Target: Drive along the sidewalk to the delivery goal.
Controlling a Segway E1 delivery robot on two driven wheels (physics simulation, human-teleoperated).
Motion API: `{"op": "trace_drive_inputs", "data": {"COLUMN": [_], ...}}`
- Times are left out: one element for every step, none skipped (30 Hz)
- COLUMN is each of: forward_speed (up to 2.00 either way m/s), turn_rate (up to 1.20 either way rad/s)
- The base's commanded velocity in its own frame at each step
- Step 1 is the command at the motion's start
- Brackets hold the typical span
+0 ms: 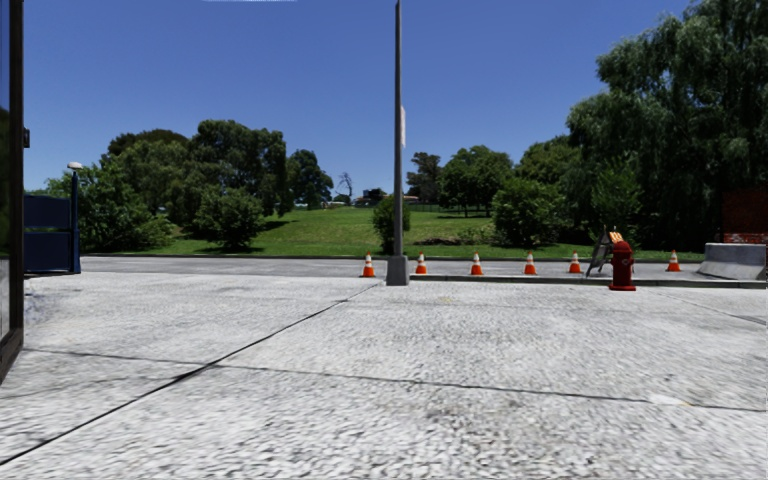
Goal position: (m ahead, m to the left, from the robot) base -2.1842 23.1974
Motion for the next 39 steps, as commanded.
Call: {"op": "trace_drive_inputs", "data": {"forward_speed": [2.0, 2.0, 2.0, 2.0, 2.0, 2.0, 2.0, 2.0, 2.0, 2.0, 2.0, 2.0, 2.0, 2.0, 2.0, 2.0, 2.0, 2.0, 2.0, 2.0, 2.0, 2.0, 2.0, 2.0, 2.0, 2.0, 2.0, 2.0, 2.0, 2.0, 2.0, 2.0, 2.0, 2.0, 2.0, 2.0, 2.0, 2.0, 2.0], "turn_rate": [0.37, 0.37, 0.38, 0.39, 0.39, 0.41, 0.42, 0.46, 0.46, 0.5, 0.55, 0.56, 0.56, 0.57, 0.57, 0.58, 0.58, 0.63, 0.66, 0.67, 0.67, 0.68, 0.68, 0.68, 0.68, 0.68, 0.68, 0.68, 0.68, 0.68, 0.67, 0.67, 0.66, 0.63, 0.59, 0.59, 0.59, 0.58, 0.58]}}
